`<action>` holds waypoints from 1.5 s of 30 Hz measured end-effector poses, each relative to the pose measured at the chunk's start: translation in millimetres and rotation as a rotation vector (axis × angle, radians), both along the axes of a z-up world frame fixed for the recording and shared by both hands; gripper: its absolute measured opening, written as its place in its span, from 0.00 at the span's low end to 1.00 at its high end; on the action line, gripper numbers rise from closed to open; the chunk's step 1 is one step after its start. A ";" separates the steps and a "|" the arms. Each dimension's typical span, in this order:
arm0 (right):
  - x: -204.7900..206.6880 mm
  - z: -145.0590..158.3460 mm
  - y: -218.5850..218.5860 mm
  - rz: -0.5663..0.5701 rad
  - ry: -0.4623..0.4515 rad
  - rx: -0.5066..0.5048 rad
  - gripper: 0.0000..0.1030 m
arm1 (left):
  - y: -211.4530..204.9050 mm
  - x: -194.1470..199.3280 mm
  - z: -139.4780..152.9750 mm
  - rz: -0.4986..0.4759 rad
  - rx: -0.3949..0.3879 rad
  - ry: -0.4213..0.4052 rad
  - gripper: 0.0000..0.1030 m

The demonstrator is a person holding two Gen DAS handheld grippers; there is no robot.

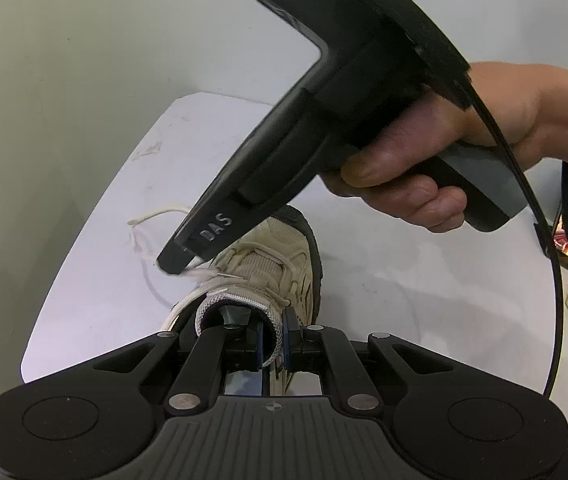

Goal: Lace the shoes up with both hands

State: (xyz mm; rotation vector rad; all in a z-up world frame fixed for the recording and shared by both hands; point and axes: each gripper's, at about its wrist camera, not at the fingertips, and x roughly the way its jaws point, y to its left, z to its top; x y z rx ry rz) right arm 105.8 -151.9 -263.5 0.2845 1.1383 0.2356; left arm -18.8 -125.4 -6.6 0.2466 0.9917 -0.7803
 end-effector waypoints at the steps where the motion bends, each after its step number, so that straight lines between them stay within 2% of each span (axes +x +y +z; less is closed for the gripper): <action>1: 0.3 -0.6 -0.1 0.003 0.001 0.007 0.00 | 0.4 0.8 -1.9 0.000 0.000 0.000 0.05; 7: -4.9 0.0 2.3 0.071 0.035 0.011 0.00 | -1.9 1.3 -7.1 0.009 -0.011 0.004 0.06; 17: -26.6 12.8 -22.7 0.000 0.032 0.087 0.00 | -4.4 3.7 -8.7 0.005 -0.016 0.010 0.06; 21: -26.9 9.2 -26.8 -0.031 0.044 0.081 0.00 | -6.1 0.9 -8.8 0.008 -0.015 0.013 0.06; 26: -25.9 5.2 -39.5 -0.125 0.023 0.198 0.00 | -2.2 8.4 -10.1 0.027 -0.025 0.038 0.06; 29: -30.6 7.2 -48.7 -0.163 0.007 0.247 0.00 | 5.3 17.3 -12.0 0.083 -0.072 0.095 0.14; 33: -30.8 7.7 -57.7 -0.201 -0.020 0.265 0.00 | 24.5 31.2 -19.0 0.229 -0.231 0.244 0.28; 35: -26.5 7.9 -59.9 -0.217 -0.035 0.259 0.00 | 35.9 38.7 -24.4 0.317 -0.319 0.324 0.28; 37: -20.3 7.9 -60.8 -0.214 -0.034 0.273 0.00 | 39.9 41.5 -28.4 0.360 -0.348 0.351 0.16; 38: -18.0 6.7 -60.1 -0.212 -0.034 0.277 0.00 | 39.5 41.5 -29.4 0.363 -0.344 0.350 0.12; 45: -8.7 7.1 -47.8 -0.174 -0.031 0.280 0.00 | 23.3 25.1 -22.5 0.270 -0.253 0.241 0.07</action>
